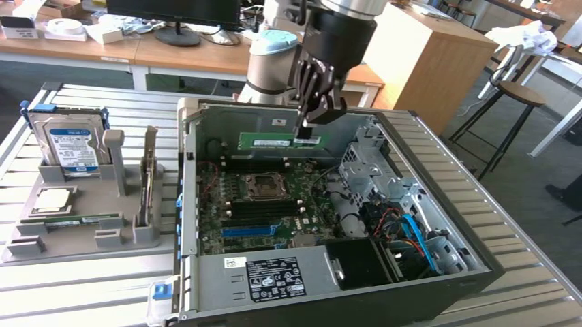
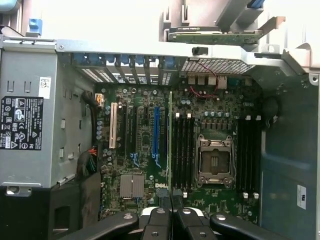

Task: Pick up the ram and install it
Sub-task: 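Pick up the ram and move it above insertion slot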

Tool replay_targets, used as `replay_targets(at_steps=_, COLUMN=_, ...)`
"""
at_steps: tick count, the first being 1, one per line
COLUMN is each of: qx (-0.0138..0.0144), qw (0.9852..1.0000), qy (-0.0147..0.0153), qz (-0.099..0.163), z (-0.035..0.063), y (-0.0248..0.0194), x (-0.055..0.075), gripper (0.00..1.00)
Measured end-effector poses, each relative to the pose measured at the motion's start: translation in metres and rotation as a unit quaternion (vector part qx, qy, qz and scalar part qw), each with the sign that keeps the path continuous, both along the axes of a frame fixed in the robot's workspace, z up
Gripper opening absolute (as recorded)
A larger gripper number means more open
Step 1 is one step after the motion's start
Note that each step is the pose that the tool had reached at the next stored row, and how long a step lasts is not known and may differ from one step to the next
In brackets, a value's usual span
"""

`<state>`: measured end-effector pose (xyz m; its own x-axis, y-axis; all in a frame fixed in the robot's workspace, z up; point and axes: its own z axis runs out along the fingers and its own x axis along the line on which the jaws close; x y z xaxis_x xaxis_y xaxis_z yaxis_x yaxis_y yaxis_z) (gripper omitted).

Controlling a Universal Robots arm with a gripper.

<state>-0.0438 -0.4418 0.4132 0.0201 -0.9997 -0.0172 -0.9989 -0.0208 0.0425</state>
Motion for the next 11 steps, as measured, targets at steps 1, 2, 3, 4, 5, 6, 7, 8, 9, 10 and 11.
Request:
replay_targets(at_steps=1, qx=0.0, qw=1.0, qy=-0.0001, qz=0.0, z=-0.0014, y=0.0, x=0.0, gripper=0.11)
replay_targets(at_steps=2, qx=0.0001, qw=1.0, qy=-0.0001, qz=0.0, z=-0.0028, y=0.0, x=0.0, gripper=0.11)
replay_targets(at_steps=3, qx=0.0001, qw=1.0, qy=0.0, qz=0.0, z=-0.0041, y=0.0, x=0.0, gripper=0.11)
replay_targets(at_steps=4, qx=0.0001, qw=1.0, qy=0.0, qz=0.0, z=-0.0054, y=0.0, x=0.0, gripper=0.11)
replay_targets(at_steps=5, qx=0.0001, qw=1.0, qy=0.0, qz=0.0, z=-0.0067, y=0.0, x=0.0, gripper=0.11)
replay_targets(at_steps=6, qx=0.0001, qw=1.0, qy=0.0, qz=0.0, z=-0.008, y=0.0, x=0.0, gripper=0.11)
replay_targets(at_steps=7, qx=0.0, qw=1.0, qy=0.0, qz=0.0, z=-0.0091, y=0.0, x=0.0, gripper=0.11)
replay_targets(at_steps=8, qx=0.0, qw=1.0, qy=0.0, qz=0.0, z=-0.0102, y=0.0, x=0.0, gripper=0.11)
replay_targets(at_steps=9, qx=0.0001, qw=1.0, qy=0.0, qz=0.0, z=-0.0114, y=0.0, x=0.0, gripper=0.11)
replay_targets(at_steps=10, qx=0.0, qw=1.0, qy=0.0, qz=-0.001, z=-0.0125, y=0.0, x=0.0, gripper=0.11)
replay_targets(at_steps=11, qx=0.0, qw=1.0, qy=0.0, qz=-0.001, z=-0.0136, y=0.0, x=0.0, gripper=0.11)
